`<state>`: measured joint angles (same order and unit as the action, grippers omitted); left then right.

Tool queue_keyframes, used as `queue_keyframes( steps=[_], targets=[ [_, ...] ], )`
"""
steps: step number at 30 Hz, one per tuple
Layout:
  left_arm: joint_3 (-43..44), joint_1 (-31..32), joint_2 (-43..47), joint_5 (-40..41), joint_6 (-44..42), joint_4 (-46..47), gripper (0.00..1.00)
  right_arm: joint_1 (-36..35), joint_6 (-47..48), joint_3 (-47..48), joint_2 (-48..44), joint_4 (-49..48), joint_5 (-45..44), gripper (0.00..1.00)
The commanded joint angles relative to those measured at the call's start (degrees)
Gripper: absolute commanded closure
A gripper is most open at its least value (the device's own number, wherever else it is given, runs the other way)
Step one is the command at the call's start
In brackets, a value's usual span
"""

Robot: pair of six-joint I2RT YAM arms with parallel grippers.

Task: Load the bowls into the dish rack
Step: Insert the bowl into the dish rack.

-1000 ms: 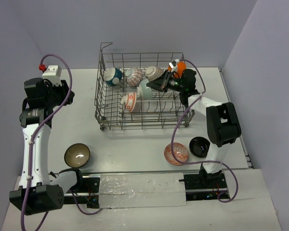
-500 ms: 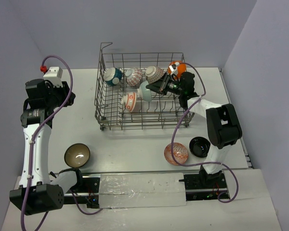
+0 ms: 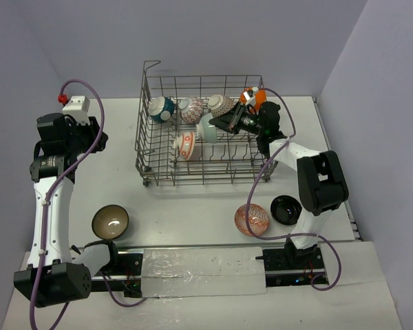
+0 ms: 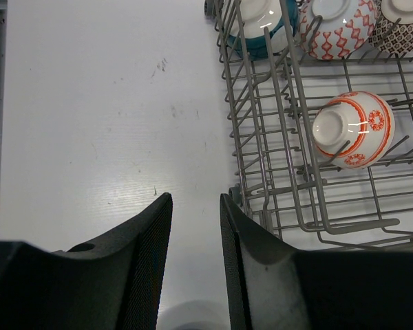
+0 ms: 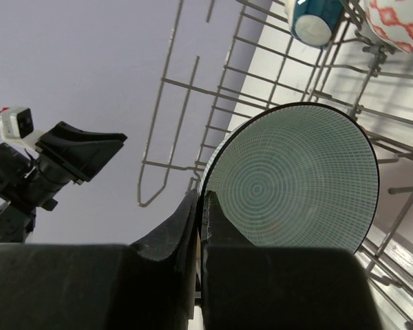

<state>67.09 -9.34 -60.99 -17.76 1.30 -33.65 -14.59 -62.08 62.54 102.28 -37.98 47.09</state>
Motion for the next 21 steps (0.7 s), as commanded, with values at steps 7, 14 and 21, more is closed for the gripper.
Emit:
queue_keyframes(
  steps=[7, 14, 21],
  targets=[
    [-0.29, -0.24, 0.44, -0.61, 1.07, 2.36, 0.60, -0.18, -2.78, 0.30, -6.39, -4.56, -1.39, 1.00],
    [-1.08, -0.24, 0.87, 0.09, 0.72, 2.62, 0.60, -0.18, -3.57, -1.11, -5.07, -6.14, -0.86, 1.00],
    [-1.26, -0.24, 0.17, 0.00, 0.81, 2.89, 0.61, -0.44, -4.10, -3.56, -6.74, -6.32, -1.91, 1.00]
  ],
)
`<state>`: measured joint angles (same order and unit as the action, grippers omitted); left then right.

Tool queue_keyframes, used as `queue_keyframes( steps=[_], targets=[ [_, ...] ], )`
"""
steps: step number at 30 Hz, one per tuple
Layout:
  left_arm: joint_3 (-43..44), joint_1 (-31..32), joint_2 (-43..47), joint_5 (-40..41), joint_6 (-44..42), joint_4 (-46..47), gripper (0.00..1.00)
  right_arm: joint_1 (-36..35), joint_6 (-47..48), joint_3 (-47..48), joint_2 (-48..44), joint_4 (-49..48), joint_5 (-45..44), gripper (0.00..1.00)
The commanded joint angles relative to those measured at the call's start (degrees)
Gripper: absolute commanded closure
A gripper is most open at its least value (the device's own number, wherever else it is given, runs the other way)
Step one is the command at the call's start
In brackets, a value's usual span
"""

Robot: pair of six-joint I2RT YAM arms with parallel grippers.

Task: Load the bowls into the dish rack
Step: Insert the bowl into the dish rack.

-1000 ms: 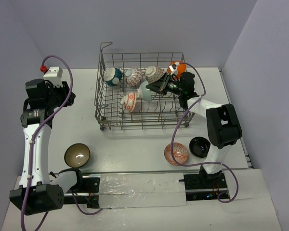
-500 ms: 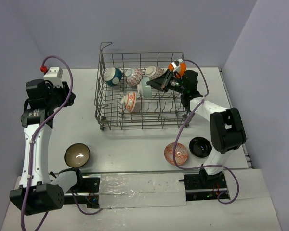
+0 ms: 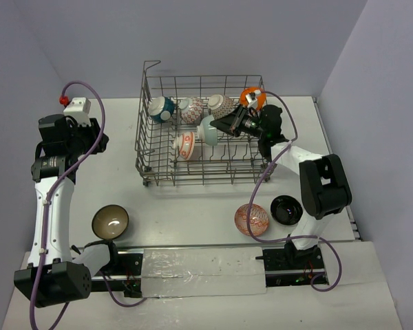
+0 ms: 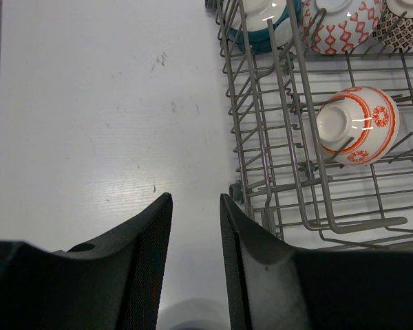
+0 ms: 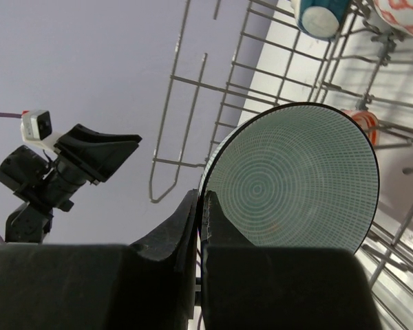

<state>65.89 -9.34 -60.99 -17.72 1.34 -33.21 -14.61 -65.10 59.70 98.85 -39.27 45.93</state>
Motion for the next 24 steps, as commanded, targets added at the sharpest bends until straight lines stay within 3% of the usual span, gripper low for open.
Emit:
queue_keyframes(
  steps=[1, 24],
  targets=[
    [-0.06, -0.24, 0.26, 0.05, 0.77, 2.54, 0.61, -0.50, -1.17, -1.08, -3.31, -5.20, -0.76, 1.00],
    [-1.55, -0.59, 1.49, 0.40, 0.77, 2.89, 0.60, -1.12, -2.67, -0.20, -0.59, -6.88, 0.04, 1.00]
  ],
)
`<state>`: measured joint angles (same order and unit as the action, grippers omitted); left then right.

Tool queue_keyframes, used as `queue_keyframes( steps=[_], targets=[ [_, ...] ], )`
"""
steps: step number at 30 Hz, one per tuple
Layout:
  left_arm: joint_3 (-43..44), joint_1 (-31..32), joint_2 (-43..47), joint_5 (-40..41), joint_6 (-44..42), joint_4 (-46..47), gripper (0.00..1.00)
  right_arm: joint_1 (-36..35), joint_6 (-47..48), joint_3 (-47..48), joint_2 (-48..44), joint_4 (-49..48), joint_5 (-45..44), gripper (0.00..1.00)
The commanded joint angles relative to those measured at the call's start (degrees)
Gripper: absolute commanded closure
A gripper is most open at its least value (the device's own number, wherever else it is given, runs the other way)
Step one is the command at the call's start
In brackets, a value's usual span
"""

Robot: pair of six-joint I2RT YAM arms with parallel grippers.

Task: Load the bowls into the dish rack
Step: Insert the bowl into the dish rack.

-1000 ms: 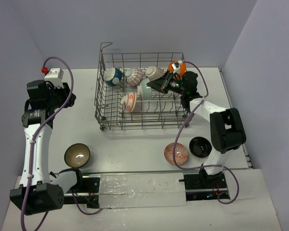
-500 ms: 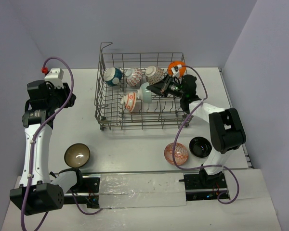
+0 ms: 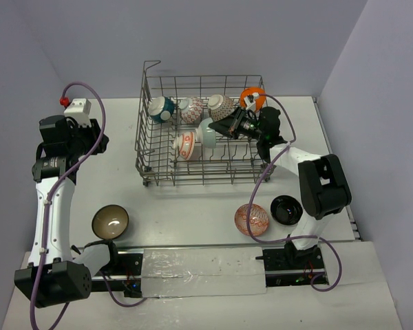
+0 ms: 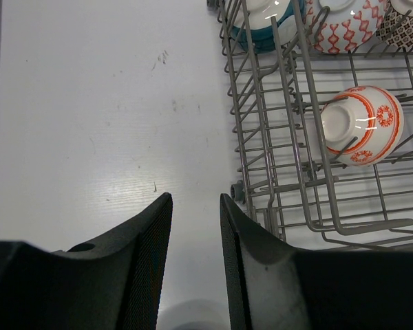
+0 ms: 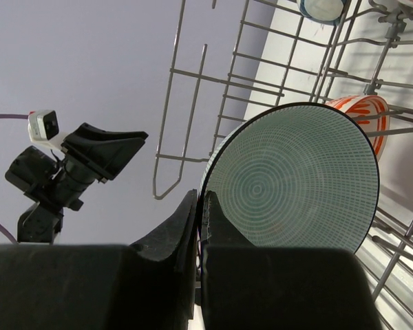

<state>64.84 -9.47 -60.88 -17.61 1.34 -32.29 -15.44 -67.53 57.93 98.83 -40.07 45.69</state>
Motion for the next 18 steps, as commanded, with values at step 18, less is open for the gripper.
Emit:
queue_keyframes(
  steps=[18],
  targets=[
    [-0.85, -0.46, 1.38, -0.59, 0.59, 1.80, 0.60, 0.15, 2.13, 0.16, 1.19, -4.93, 0.54, 1.00]
  ],
)
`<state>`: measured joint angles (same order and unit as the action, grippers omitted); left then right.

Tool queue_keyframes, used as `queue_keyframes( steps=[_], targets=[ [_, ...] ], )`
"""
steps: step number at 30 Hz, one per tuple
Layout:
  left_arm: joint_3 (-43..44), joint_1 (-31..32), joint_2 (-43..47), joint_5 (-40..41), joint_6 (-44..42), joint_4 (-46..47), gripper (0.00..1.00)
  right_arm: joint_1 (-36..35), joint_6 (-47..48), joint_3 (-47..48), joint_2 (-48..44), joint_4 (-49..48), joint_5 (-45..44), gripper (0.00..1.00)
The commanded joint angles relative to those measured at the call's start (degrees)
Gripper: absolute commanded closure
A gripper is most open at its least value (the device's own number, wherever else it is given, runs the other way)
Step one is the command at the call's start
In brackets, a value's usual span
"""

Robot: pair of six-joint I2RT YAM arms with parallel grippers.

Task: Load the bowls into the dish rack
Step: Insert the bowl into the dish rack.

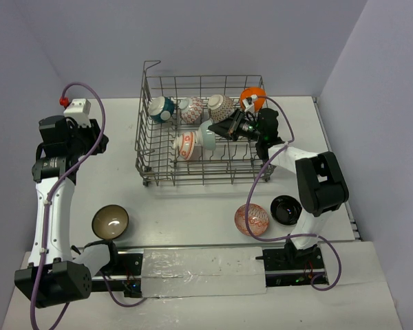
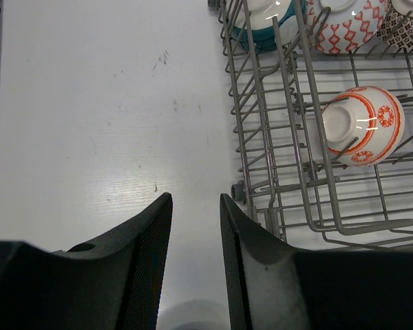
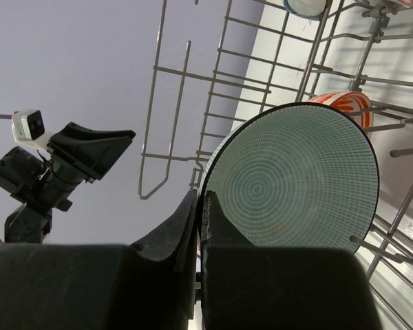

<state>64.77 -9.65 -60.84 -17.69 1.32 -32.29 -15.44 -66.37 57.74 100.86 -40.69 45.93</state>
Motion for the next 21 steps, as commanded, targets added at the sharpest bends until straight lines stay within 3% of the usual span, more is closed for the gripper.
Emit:
queue_keyframes(
  steps=[1, 11, 21],
  targets=[
    [-0.79, -0.28, 1.34, -0.50, 0.61, 1.80, 0.60, 0.15, 1.15, 0.36, -0.84, -4.23, 0.30, 1.00],
    [-1.23, -0.37, 1.34, -0.59, 0.52, 2.15, 0.60, 1.03, 1.77, 0.71, 0.30, -3.08, 1.17, 1.00],
    [-1.84, -0.37, 1.87, -0.24, 0.44, 2.23, 0.60, 1.20, 2.47, 0.98, 1.62, -2.21, 2.93, 0.88]
  ],
)
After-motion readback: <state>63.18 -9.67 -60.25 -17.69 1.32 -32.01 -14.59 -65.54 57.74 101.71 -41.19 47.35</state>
